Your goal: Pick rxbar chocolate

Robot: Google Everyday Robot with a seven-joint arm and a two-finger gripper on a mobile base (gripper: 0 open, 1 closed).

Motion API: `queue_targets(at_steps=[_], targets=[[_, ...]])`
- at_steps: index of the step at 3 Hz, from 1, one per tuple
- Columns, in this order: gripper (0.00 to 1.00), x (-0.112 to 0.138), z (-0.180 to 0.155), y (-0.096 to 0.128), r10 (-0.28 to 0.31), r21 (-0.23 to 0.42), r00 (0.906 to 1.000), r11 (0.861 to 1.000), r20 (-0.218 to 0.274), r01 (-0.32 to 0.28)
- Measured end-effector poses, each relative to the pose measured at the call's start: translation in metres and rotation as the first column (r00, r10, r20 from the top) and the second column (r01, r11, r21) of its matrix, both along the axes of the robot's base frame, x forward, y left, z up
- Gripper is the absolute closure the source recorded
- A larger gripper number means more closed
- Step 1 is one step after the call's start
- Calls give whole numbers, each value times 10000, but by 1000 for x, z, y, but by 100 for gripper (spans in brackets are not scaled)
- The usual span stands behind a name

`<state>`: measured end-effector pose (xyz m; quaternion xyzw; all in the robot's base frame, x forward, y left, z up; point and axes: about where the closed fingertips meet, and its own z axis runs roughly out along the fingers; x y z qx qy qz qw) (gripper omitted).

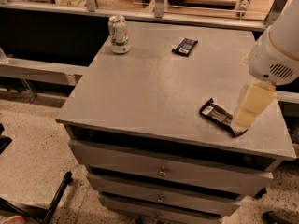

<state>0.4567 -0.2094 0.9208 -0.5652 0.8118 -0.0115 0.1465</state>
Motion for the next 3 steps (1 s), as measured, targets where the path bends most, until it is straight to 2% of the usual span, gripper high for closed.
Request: queue_targets(at_steps=[1,2,3], targets=[[0,9,-35,0,-719,-39,9968,9974,-361,718],[0,13,-59,-4,-1285,-161,9896,9917,-643,1277],[17,12,-76,-5,-1639,-175,9819,9865,-945,1630]])
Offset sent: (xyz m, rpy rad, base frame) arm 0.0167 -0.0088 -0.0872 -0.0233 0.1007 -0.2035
